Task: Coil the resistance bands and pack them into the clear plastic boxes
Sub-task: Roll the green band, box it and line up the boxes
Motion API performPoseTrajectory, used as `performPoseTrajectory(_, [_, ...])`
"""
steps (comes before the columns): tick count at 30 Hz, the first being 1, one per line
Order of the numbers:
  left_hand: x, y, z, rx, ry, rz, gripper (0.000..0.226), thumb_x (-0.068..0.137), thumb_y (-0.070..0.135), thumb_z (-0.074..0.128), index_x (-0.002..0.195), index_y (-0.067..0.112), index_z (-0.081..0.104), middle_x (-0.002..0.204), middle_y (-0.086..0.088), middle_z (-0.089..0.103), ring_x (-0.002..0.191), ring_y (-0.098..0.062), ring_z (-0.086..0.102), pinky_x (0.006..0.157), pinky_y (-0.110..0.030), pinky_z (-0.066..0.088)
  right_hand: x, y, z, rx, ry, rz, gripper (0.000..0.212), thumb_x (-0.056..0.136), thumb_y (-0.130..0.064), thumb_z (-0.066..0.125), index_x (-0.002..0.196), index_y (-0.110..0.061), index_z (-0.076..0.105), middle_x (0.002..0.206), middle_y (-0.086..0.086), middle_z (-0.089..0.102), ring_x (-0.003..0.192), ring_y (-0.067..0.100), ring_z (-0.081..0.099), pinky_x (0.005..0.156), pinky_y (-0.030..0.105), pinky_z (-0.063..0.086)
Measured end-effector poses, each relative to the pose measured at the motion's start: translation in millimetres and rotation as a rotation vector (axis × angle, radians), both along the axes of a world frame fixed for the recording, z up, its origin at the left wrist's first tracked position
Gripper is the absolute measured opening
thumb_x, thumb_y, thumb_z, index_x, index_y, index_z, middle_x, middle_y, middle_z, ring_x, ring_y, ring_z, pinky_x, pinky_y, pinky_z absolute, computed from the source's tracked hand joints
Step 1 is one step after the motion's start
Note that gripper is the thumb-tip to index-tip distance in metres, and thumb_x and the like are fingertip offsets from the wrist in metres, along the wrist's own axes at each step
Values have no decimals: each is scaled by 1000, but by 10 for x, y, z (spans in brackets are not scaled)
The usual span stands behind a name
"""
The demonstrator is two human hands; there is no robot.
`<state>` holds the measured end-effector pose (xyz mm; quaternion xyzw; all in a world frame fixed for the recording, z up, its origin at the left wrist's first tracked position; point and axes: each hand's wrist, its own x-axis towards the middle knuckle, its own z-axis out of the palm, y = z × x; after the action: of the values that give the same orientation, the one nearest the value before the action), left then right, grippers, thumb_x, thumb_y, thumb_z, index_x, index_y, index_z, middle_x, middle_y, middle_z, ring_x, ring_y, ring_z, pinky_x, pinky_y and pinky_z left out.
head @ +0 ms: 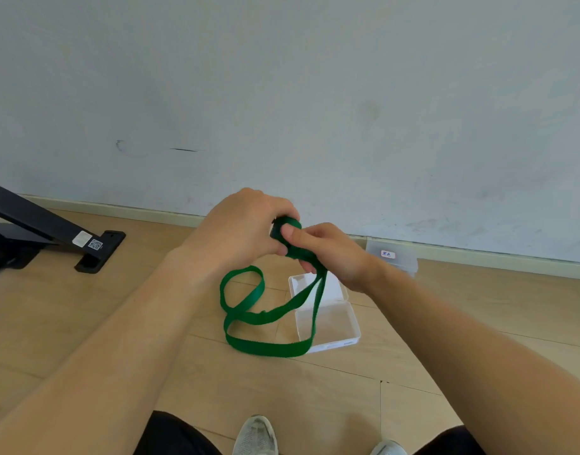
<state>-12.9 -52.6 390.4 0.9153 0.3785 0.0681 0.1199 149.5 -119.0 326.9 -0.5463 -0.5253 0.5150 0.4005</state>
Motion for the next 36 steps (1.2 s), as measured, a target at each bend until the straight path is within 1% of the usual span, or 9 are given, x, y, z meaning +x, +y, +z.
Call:
performPoseTrajectory(4, [-124,11,-195,-551,-708,18,51,79,12,85,122,29,63,111,8,74,107,-7,68,95,-31,53,3,33,7,20,375,65,77,93,-62,50,86,14,59,54,4,46,55,17,44,59,24,39])
performPoseTrajectory(7, [10,-59,-327,-833,-1021,46,47,77,12,82,121,14,64,95,-6,74,72,-28,71,77,-46,56,-67,64,17,9,622,88,58,90,-62,48,99,-12,75,57,3,51,56,16,46,62,28,38])
performPoseTrajectory(9, [89,-91,-309,-983,-1145,44,47,78,9,83,121,5,63,85,-10,72,49,-30,59,58,-39,53,-84,64,18,15,724,100,50,91,-61,46,100,-23,77,61,4,57,58,16,52,64,29,41])
performPoseTrajectory(13, [47,-53,-227,-894,-1030,15,53,69,14,83,116,-2,66,83,-18,73,44,-31,59,50,-35,52,-15,42,-9,2,676,181,55,86,-65,47,105,-21,73,70,5,65,70,21,65,73,30,52])
performPoseTrajectory(21, [-70,61,-202,-665,-726,87,47,62,20,87,107,15,74,94,-2,80,91,-18,76,83,-24,56,185,22,123,-133,23,288,105,84,-84,16,94,9,64,71,10,67,68,22,62,76,31,50])
performPoseTrajectory(25, [-78,61,-182,-595,-572,89,44,67,6,91,106,15,74,93,0,80,89,-19,77,89,-34,57,210,12,174,-188,-133,176,96,79,-88,23,90,-6,72,72,8,71,69,20,68,78,33,51])
performPoseTrajectory(29, [-88,101,-151,-540,-497,88,45,65,9,94,104,20,74,92,5,80,88,-14,77,90,-34,58,189,-16,167,-98,-206,54,97,76,-89,41,96,0,74,81,16,75,75,31,71,82,37,56])
performPoseTrajectory(33, [-56,91,-75,-367,-267,66,45,63,23,96,96,38,69,85,20,73,85,7,69,78,-6,49,51,0,109,-73,-223,-92,86,81,-82,48,92,-1,76,75,7,72,67,18,65,75,32,53])
performPoseTrajectory(36, [-25,50,-68,-263,-222,46,45,68,24,93,100,41,67,88,22,69,90,4,65,83,-12,48,50,-19,69,-83,-103,-117,68,90,-69,55,97,-5,78,94,12,78,88,28,74,91,41,56])
